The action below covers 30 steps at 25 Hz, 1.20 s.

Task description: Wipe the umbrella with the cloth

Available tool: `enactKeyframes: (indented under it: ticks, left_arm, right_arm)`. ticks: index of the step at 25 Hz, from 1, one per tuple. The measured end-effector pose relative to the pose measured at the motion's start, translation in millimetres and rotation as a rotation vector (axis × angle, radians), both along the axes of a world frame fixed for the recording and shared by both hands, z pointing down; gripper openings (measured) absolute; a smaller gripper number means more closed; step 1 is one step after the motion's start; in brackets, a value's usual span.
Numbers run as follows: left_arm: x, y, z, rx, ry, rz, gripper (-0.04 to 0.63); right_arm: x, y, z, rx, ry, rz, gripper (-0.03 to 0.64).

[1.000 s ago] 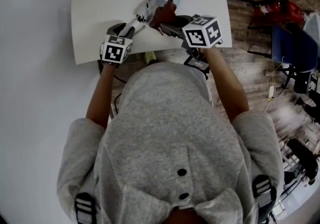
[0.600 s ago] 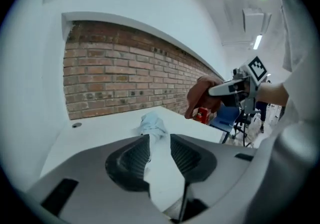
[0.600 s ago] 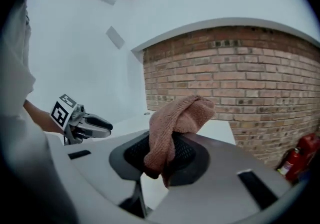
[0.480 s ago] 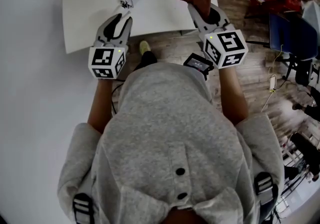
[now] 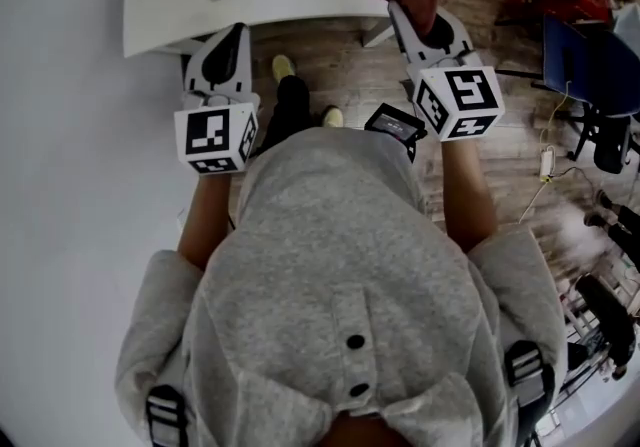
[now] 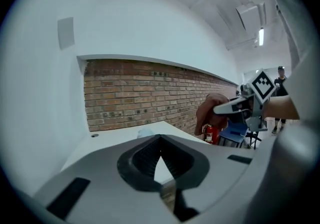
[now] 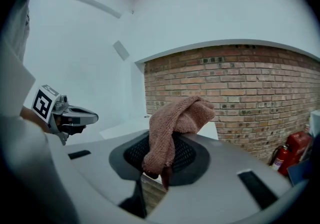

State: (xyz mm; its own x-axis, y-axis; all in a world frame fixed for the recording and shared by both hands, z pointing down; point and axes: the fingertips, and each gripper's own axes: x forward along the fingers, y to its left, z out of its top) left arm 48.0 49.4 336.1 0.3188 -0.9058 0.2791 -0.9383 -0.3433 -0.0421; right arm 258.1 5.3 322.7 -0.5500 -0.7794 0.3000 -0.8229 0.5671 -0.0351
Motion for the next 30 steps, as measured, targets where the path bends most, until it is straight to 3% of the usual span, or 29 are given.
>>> enactKeyframes:
  ticks: [8, 15, 30]
  left_arm:
    - [8.5, 28.7, -13.8, 0.011, -0.003, 0.008, 0.015]
    - [33.3, 26.2, 13.2, 0.031, 0.028, 0.033, 0.015]
    - [-0.1, 16.4, -19.4, 0.017, 0.037, 0.036, 0.015]
  right_arm:
    - [15.8, 31.7, -16.8, 0.018, -0.014, 0.046, 0.08]
    - [33.6, 35.8, 18.7, -0.001, -0.036, 0.081, 0.08]
    - [-14.0, 21.6, -12.4, -0.005, -0.033, 0.03, 0.08]
